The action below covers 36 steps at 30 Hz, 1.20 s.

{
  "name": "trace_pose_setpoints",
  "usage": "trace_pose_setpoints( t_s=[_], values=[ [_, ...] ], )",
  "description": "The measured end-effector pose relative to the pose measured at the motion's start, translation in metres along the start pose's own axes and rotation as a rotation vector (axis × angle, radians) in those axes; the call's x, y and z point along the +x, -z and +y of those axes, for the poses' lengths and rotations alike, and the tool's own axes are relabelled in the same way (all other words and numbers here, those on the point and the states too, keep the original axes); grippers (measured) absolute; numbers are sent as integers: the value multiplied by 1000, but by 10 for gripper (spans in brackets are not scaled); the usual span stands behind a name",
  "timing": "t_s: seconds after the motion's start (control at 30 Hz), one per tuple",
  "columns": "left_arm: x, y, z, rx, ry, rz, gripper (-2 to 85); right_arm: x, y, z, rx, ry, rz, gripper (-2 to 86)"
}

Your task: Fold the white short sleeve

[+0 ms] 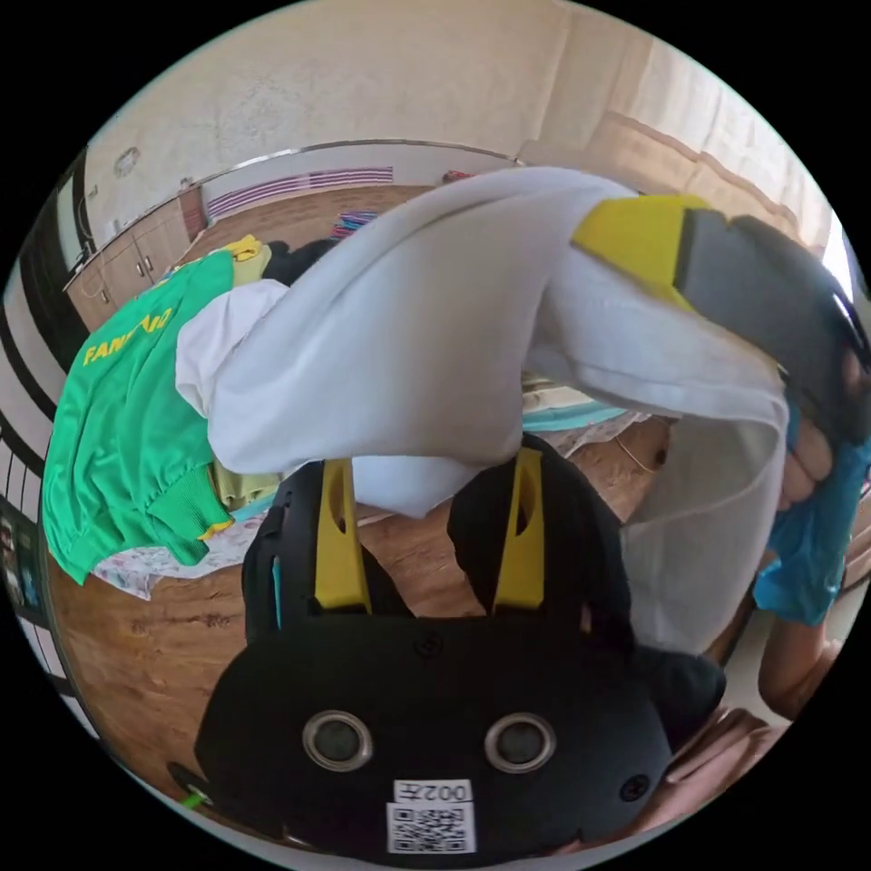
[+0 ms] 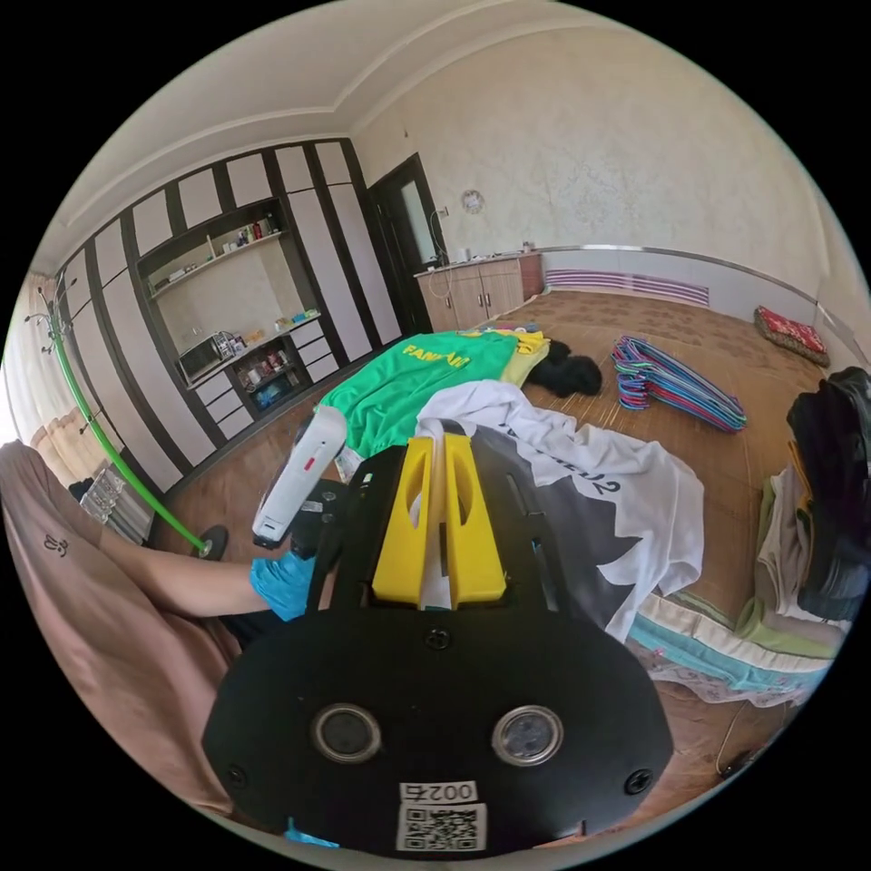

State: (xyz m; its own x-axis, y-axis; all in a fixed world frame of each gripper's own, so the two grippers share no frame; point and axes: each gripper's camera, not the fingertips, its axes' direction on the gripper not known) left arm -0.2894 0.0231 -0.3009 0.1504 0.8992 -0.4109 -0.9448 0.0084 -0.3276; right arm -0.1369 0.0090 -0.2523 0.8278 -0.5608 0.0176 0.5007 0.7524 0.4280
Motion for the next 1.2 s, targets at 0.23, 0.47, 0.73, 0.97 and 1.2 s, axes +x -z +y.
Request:
trace_pose_setpoints(
  t_s=[0.23, 0.47, 0.73, 0.97, 1.2],
  values=[
    [1, 35, 23, 44, 0, -156, 38, 4, 33, 4, -1, 5, 27, 4],
    [-5, 128, 43, 114, -139, -270, -9, -2, 57, 10, -38, 64, -21, 4],
    [-13, 198, 51, 3, -342, -293, -10, -23, 71, 23, -143, 165, -165, 5],
    [-47, 163, 104, -193, -309, -228, -10, -32, 86, 82, -324, 169, -72, 114],
    [-82, 149, 139, -189, -211, -119, 3, -29, 129, 147, -242, -129, 112, 163]
  ],
)
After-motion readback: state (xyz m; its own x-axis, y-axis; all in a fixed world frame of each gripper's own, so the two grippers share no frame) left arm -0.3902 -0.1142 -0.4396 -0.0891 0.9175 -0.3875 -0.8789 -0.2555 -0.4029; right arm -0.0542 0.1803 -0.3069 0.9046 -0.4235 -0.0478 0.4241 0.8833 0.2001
